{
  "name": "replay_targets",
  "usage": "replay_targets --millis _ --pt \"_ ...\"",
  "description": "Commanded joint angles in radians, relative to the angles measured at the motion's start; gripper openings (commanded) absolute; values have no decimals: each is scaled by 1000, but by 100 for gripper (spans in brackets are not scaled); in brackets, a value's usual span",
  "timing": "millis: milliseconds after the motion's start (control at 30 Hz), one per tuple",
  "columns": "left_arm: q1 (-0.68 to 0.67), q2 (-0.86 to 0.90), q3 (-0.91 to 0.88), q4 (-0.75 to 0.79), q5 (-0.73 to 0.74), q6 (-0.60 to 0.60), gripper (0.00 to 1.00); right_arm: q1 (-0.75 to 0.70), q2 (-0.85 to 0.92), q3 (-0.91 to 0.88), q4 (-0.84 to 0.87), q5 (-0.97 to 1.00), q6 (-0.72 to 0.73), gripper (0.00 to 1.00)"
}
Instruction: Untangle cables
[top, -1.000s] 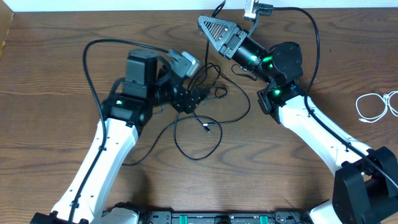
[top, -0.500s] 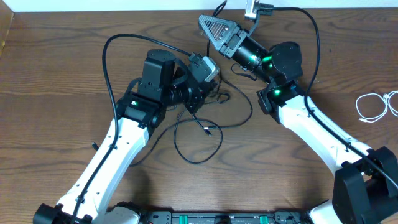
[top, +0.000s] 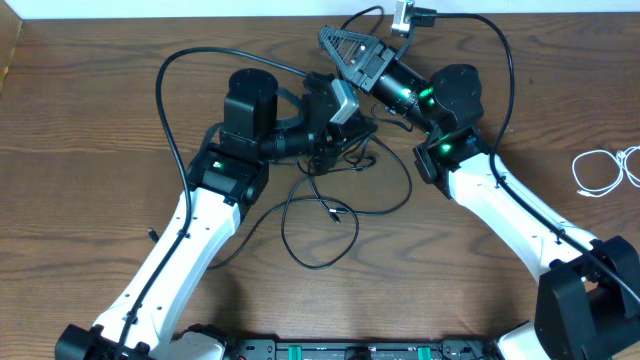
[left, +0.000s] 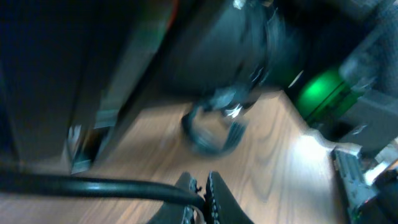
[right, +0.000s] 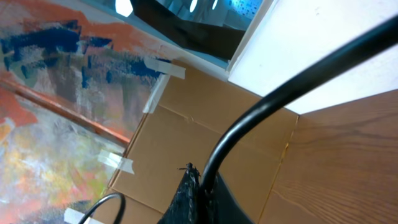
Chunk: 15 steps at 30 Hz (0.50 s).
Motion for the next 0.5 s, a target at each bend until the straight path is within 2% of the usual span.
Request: replay_targets --millis 0,167,300,467 --pt "0 2 11 75 100 -131 7 0 -17 19 -2 -1 -20 1" --pt "0 2 11 186 139 -260 8 -2 -17 19 -46 0 -56 1" --pt "1 1 11 323 220 -372 7 -7 -17 19 -117 -2 -100 1" --pt "1 1 11 507 235 -540 7 -14 -17 19 -211 -3 -166 1"
